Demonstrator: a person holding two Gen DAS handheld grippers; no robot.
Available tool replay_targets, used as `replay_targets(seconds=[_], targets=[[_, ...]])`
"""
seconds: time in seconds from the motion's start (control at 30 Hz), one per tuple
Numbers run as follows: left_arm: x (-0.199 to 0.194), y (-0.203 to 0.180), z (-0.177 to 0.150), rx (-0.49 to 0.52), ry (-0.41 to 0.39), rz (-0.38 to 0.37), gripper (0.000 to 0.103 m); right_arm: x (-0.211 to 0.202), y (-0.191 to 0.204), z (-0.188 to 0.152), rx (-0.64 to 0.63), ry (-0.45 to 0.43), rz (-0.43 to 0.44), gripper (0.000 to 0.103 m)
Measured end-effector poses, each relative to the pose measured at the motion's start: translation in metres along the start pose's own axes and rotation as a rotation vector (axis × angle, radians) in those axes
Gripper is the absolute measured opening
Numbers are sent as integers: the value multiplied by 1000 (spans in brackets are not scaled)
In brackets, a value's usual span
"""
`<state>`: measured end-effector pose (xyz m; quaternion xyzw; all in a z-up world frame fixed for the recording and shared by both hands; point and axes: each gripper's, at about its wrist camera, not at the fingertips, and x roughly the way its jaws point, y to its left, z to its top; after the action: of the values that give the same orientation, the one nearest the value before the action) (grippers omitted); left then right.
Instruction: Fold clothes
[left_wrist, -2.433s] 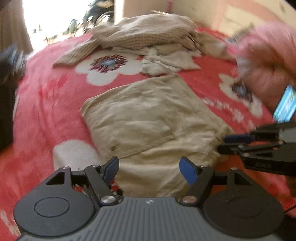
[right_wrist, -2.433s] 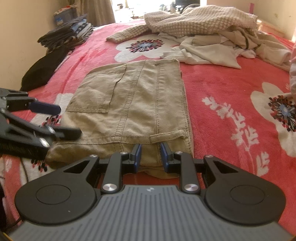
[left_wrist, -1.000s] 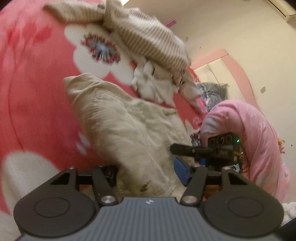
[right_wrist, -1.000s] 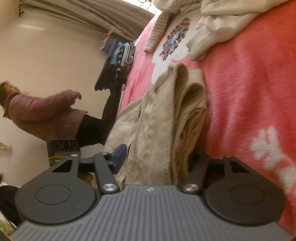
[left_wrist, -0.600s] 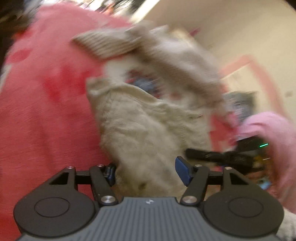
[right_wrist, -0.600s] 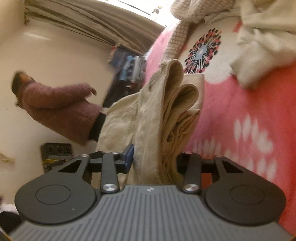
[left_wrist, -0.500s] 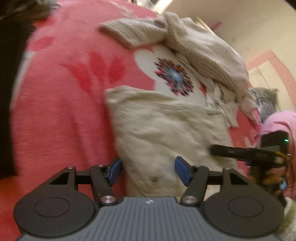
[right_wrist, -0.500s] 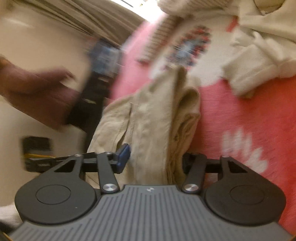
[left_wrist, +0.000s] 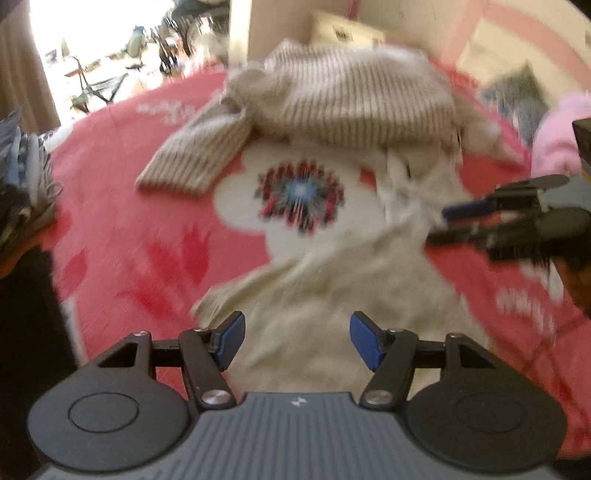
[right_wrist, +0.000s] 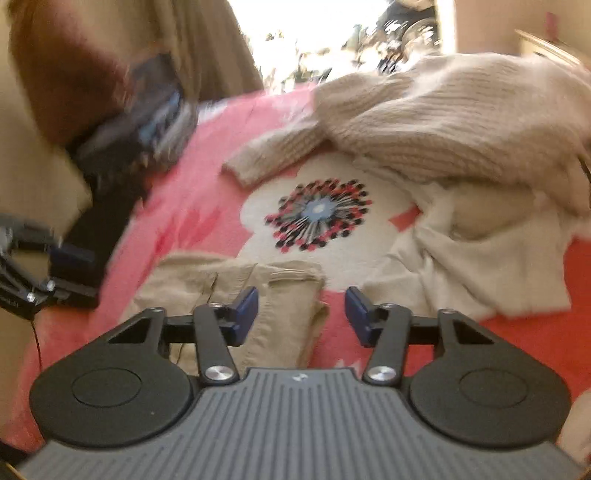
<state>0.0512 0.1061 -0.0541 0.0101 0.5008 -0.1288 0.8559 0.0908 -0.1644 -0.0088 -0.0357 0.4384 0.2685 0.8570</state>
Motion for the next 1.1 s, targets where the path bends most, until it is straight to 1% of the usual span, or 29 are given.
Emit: replay_targets(seconds=[0.03,0.1,0.13,0.17,0.2,0.27,0.3,0.33,0.4,0.47,0.5,0.6,0.67,0.8,0.87,0.97,1.0,1.03,1.07,1.1], targets=[[6,-4,0,6,-9,6,63,-1,10,8,-67,28,-2,43],[17,-12,0,18,-27,19,63,0,27,20,-187,53,30,43],[22,-16,1,24,-36,25,63,5,36,25,-240,79,16,41],[28,-20,1,30,-45,32,63,9,41,28,-265,94,4,41],[33,-24,1,36,-54,38,63,17,40,29,-252,109,14,38],[44,-32,1,48,-70,51,63,36,36,22,-165,129,26,29],[50,-32,-3,62,-68,63,63,50,30,16,-114,142,31,20],[52,-34,-6,86,-81,73,64,62,27,8,-87,149,20,15],[51,-37,-6,109,-93,88,64,81,22,-7,-57,124,-17,12],[49,-41,-7,131,-105,104,64,86,17,-14,11,69,-23,11],[49,-42,-8,140,-111,111,64,84,17,-14,30,64,-23,11],[39,-38,-5,96,-111,110,63,75,15,-6,79,92,-24,10],[28,-38,-7,90,-124,105,63,61,17,0,82,85,-16,11],[7,-41,-15,102,-155,78,67,39,32,-5,8,75,-13,12],[13,-45,-19,107,-134,94,68,48,40,-12,-56,90,-28,12],[25,-49,-26,105,-81,121,64,71,42,-21,-66,133,-57,12],[23,-49,-27,93,-82,125,62,70,44,-20,-73,131,-61,12],[15,-49,-29,68,-102,119,61,68,45,-19,-80,127,-64,12],[5,-48,-33,42,-136,95,62,60,47,-17,-81,124,-59,12],[-6,-47,-38,19,-168,71,65,48,49,-17,-83,117,-39,12]])
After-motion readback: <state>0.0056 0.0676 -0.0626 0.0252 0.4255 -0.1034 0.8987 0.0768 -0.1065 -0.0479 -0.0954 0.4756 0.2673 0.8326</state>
